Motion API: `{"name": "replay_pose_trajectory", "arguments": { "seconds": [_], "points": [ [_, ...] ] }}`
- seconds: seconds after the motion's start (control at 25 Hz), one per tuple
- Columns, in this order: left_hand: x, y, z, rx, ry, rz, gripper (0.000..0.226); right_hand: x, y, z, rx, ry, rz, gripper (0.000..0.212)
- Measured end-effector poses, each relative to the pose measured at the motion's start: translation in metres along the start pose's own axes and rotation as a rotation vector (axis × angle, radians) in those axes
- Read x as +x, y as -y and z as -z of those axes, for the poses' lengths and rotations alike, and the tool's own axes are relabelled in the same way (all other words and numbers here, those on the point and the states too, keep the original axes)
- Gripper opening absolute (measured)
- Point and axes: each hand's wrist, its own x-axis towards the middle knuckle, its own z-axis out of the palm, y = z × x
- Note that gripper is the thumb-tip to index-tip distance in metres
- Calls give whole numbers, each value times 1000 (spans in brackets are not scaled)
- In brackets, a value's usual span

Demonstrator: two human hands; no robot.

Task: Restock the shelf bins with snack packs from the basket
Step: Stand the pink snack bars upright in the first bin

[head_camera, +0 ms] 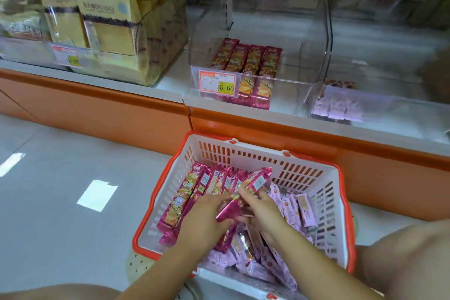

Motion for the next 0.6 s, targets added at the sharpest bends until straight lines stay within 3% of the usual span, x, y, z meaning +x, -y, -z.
{"name": "replay_pose_trajectory", "arguments": {
  "seconds": [0.12,0.24,0.36,0.6],
  "points": [
    [-4,-11,2,-267,57,35,62,-2,10,5,84,-47,42,26],
    [0,-7,15,-643,265,189,56,-5,23,18,161,-13,106,9],
    [4,1,17,-765,389,261,45,-8,30,26,188,10,151,13],
    [4,2,16,-850,403,283,34,-13,33,30,185,58,191,25]
  ]
}}
